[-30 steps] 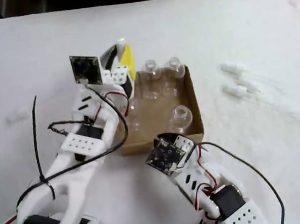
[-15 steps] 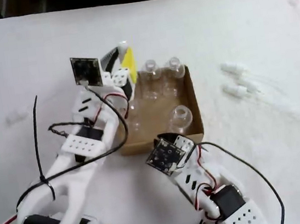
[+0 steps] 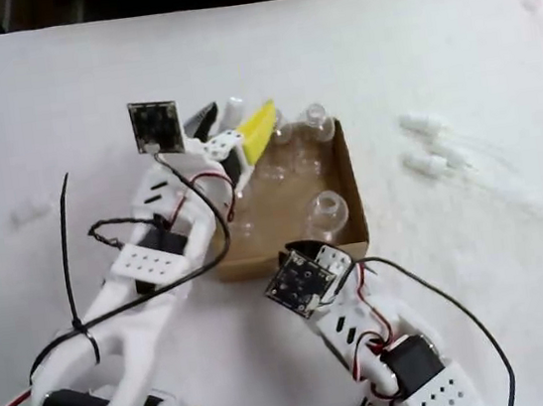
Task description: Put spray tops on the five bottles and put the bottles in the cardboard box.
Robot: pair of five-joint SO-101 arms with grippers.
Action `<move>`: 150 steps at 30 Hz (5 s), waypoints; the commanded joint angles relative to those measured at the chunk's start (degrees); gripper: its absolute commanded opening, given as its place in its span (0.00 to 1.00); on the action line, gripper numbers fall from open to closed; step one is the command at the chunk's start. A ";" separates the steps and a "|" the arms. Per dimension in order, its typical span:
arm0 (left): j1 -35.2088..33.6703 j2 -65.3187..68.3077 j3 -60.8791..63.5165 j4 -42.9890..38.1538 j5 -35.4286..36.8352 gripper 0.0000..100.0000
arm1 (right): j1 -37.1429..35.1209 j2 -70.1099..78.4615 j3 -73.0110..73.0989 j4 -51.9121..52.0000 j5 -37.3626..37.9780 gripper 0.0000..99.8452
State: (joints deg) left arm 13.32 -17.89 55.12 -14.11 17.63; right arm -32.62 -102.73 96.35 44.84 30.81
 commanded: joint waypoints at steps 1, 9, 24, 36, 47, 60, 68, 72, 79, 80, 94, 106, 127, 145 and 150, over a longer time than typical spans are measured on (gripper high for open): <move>-0.13 -4.00 -3.25 -0.09 0.70 0.29 | 0.48 -0.40 0.44 -1.71 0.44 0.02; -5.49 -18.86 -9.93 20.75 3.16 0.29 | 0.48 -0.40 0.44 -1.71 0.44 0.02; -32.84 -6.99 -43.78 73.49 -15.91 0.29 | 0.48 -0.40 0.44 -1.54 0.44 0.02; -46.46 15.69 -45.19 73.49 25.14 0.29 | 0.48 -0.40 0.44 -1.36 0.44 0.02; -46.73 24.40 -45.19 68.66 28.40 0.29 | 0.48 -0.40 0.44 -1.36 0.44 0.02; -48.22 34.24 -45.19 59.43 41.58 0.29 | 0.48 -0.40 0.44 -1.36 0.44 0.02; -46.55 40.04 -46.59 54.77 41.49 0.29 | 0.48 -0.40 0.44 -1.27 0.44 0.02; -46.29 45.49 -56.26 64.09 41.23 0.29 | 0.40 -0.40 0.44 -1.27 0.44 0.02; -47.16 54.73 -70.51 75.43 40.88 0.19 | 0.40 -0.40 0.44 -1.27 0.44 0.02; -47.25 55.52 -71.91 76.66 40.79 0.14 | 0.40 -0.40 0.44 -1.27 0.44 0.02; -46.90 55.52 -81.23 92.13 40.35 0.07 | 0.48 -0.40 0.44 -1.27 0.44 0.02; -45.14 39.87 -109.10 116.31 20.13 0.07 | 0.57 -0.40 0.44 -1.36 0.44 0.02; -17.10 9.36 -102.24 115.69 -10.20 0.07 | 2.86 -0.66 -0.88 -1.10 0.00 0.02; 0.13 -6.29 -101.98 116.04 -10.11 0.07 | 7.34 -0.84 -10.81 10.51 -10.37 0.02; 2.68 -11.21 -101.89 116.04 -10.11 0.07 | 7.52 -0.84 -11.34 11.12 -10.37 0.02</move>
State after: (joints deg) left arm 13.58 -25.10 -46.95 101.93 8.04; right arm -25.58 -103.16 88.09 55.21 20.88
